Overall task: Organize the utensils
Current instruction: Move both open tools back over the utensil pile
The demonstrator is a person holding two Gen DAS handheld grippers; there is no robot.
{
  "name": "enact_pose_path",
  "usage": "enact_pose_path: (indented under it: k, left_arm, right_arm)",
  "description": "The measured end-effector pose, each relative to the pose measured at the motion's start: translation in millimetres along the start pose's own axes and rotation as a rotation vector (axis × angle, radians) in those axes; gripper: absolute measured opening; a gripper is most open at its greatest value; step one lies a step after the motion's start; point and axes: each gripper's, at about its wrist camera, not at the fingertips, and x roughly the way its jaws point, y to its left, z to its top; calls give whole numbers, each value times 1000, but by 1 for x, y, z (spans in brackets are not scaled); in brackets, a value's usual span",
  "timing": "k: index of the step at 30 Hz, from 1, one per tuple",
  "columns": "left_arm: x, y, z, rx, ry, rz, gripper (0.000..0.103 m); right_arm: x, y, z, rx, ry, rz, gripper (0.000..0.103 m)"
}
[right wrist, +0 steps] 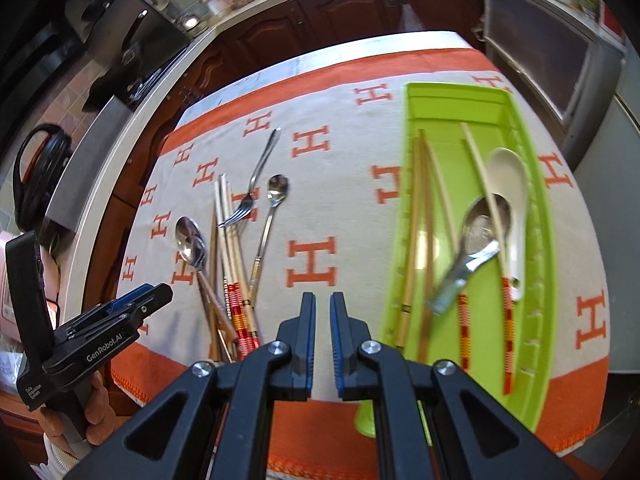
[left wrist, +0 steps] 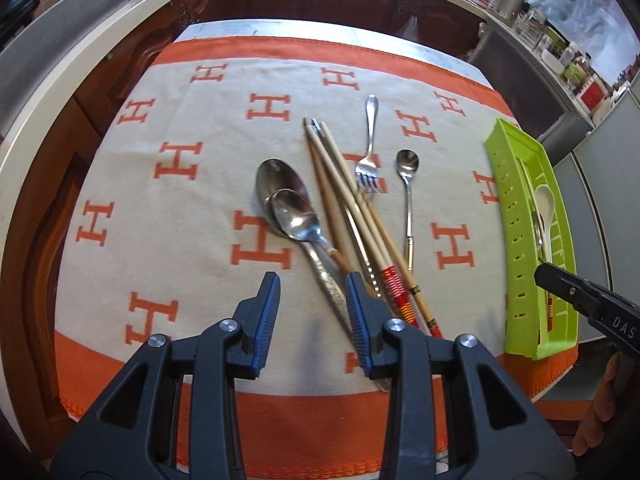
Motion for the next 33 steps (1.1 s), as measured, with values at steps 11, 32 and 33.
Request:
enact_pose_path:
  k: [11,32,33]
  left_arm:
    - [12,40,1,-95,30,-139,31]
    - [60,16,11,-136,104,-289,31]
    - [60,13,12,-130,99,-277,30]
  right_arm:
    - [28,38,22,-90,36,18,8]
    - [70,53,20,-136,135,68,8]
    - [71,52,19,-134,136,68,8]
